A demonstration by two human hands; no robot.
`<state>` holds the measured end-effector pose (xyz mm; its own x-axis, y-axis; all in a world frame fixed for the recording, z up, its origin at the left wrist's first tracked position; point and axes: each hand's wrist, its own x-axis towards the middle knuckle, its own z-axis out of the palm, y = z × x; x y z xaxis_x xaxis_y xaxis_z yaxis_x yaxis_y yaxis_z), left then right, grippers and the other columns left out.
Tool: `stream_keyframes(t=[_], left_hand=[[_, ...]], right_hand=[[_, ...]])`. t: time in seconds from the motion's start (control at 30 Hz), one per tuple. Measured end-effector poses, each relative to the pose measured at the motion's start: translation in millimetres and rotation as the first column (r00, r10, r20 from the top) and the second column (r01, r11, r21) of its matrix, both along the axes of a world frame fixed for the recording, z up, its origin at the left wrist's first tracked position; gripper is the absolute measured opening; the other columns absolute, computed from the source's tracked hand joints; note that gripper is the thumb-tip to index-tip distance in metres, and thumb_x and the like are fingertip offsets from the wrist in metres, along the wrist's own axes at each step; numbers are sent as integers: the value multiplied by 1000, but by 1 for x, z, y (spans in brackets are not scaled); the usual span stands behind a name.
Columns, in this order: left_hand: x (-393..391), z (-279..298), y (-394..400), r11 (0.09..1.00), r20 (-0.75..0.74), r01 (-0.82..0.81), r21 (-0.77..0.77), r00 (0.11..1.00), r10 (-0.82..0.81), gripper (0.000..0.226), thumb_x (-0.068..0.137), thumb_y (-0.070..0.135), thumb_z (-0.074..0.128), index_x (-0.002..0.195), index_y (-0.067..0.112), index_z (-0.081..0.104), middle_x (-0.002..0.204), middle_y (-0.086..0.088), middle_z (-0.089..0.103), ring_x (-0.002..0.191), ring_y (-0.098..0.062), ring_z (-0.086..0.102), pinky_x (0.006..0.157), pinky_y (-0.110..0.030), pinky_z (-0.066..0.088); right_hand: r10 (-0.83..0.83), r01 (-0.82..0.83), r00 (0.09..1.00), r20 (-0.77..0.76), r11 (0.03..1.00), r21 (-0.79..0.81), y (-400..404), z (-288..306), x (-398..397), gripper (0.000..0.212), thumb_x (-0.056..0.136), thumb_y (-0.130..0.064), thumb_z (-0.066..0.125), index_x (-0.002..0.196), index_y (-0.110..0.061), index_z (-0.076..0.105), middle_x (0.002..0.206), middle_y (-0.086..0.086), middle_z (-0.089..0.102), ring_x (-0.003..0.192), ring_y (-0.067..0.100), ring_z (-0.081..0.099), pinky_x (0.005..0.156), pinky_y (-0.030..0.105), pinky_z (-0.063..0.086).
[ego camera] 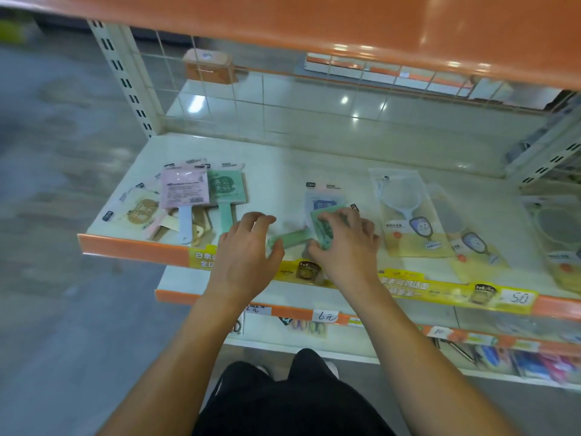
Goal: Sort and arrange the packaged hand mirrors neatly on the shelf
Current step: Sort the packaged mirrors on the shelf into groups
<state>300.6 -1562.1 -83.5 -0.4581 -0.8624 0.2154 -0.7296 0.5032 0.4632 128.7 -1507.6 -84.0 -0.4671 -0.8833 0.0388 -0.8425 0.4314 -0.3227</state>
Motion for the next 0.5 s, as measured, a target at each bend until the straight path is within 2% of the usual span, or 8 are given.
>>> stream_keyframes(t=[0.1, 0.23, 0.4, 0.5], left_hand=[[7, 0, 0, 1000, 3, -19, 9, 1000, 19, 40, 88, 33, 53, 122, 13, 57, 122, -7, 58, 105, -32, 58, 81, -48, 50], [6, 2, 0, 1000, 14, -29, 1, 999, 29, 43, 86, 37, 47, 120, 14, 58, 121, -7, 58, 105, -32, 58, 80, -48, 51], [-5, 5, 3, 998, 36, -44, -35, 998, 45, 37, 88, 29, 60, 121, 13, 58, 123, -8, 58, 105, -34, 58, 81, -46, 50], [-13, 7, 5, 997, 48, -70, -29, 996, 71, 38, 88, 29, 60, 122, 12, 58, 124, -9, 58, 106, -34, 58, 81, -45, 48]], right_hand=[[18, -18, 1000, 13, 1000, -17, -4, 2, 7, 55, 76, -46, 67, 128, -32, 55, 134, -5, 40, 121, 31, 35, 97, 45, 35], [45, -45, 999, 6, 998, -54, -3, 4, 8, 55, 75, -46, 68, 126, -31, 56, 133, -5, 42, 120, 32, 36, 97, 45, 36], [95, -94, 996, 2, 993, -69, -1, 3, -4, 53, 78, -48, 67, 128, -31, 56, 136, -6, 41, 126, 29, 33, 102, 43, 33], [146, -143, 989, 29, 985, -95, -2, 3, -15, 53, 78, -46, 68, 128, -30, 57, 135, -6, 42, 126, 28, 33, 102, 41, 31]])
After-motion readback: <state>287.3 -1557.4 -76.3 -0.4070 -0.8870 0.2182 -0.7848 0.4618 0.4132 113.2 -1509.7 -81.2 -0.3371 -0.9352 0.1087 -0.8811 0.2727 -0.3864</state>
